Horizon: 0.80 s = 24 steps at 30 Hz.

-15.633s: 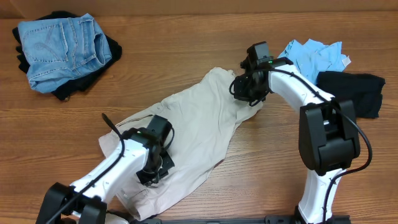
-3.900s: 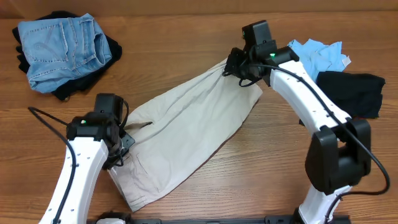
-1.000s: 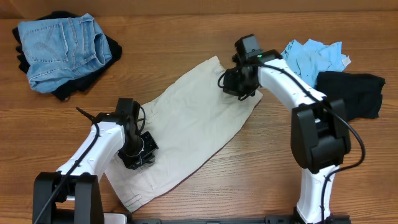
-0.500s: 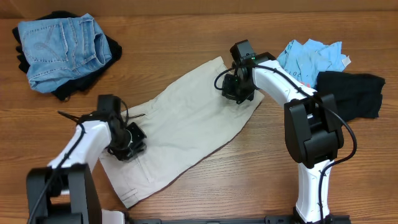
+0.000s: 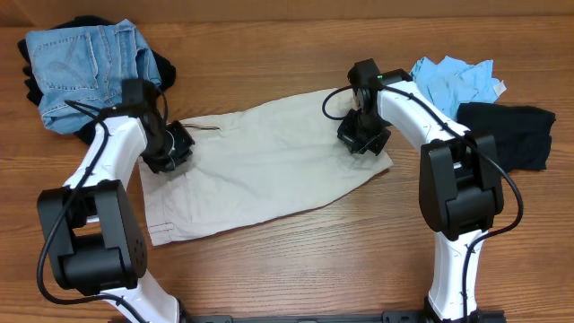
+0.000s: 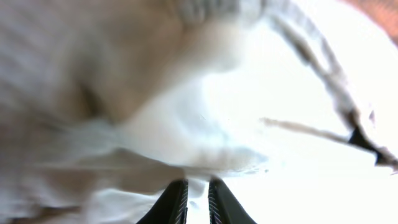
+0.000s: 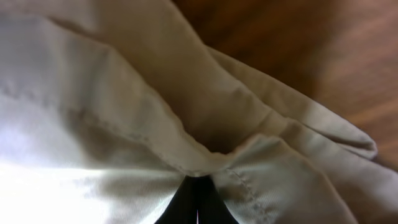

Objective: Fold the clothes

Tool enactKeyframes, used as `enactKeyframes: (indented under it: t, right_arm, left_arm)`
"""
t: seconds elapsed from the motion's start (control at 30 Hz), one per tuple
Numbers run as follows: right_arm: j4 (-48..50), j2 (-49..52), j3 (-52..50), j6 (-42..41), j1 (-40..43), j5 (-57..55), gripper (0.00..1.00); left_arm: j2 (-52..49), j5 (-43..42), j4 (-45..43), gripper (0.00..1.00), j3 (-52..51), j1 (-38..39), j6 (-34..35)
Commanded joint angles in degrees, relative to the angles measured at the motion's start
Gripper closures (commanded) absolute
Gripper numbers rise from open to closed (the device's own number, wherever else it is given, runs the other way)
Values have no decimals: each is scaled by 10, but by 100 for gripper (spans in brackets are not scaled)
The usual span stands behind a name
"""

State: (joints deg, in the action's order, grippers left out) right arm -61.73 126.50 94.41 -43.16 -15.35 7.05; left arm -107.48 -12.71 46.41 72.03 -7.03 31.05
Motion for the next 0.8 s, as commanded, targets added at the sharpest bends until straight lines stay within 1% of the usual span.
enactKeyframes:
  t: [0.0,0.1,0.17,0.2,0.3,0.4,0.43,0.47,0.53,0.57,0.63,0.67,0.7,0.73,0.77]
  right_arm:
    - [-52,-2,-18,-136,8,-113,96]
    - [-63,-19,-18,-155,8,-116,96]
    - [-70,-39,-18,-156,7,-130,96]
    - [-75,-52,-18,-156,5,-138,96]
    - [-87,-95,-18,-174,-5,-139,96]
    - [-84,-125,-18,-166,-14,-167,96]
    - [-82,-134,-18,-145,-14,-183,94]
    - [-77,-139,-18,-109,-10,-186,91]
    - [-64,-141,-17,-3,7,-172,65]
    - [-61,-141,-17,49,14,-164,62]
    - [-48,-141,-18,155,21,-144,68]
    - [-37,-141,-18,223,24,-120,77]
    - [-30,-141,-18,265,25,-100,82]
    - [-23,-141,-18,307,25,-77,90]
    - [-21,-139,-18,320,25,-68,94]
  left_arm:
    - [-10,44,13,84,61,-6,-26]
    - [-10,43,15,85,81,-5,-28]
    - [-10,41,35,93,106,-3,-51]
    - [-10,41,50,95,119,-1,-57]
    - [-10,41,157,96,199,25,-67]
    - [-10,44,227,96,210,76,-67]
    - [-10,57,259,94,209,102,-54]
    - [-10,78,283,89,208,120,-31]
    - [-10,140,285,77,185,151,20]
    - [-10,146,276,76,168,158,43]
    - [-10,138,266,79,135,156,69]
    - [-10,124,251,84,108,156,73]
    - [-10,103,232,89,79,156,73]
    - [-10,84,203,93,39,156,76]
    - [-10,73,182,95,14,157,78]
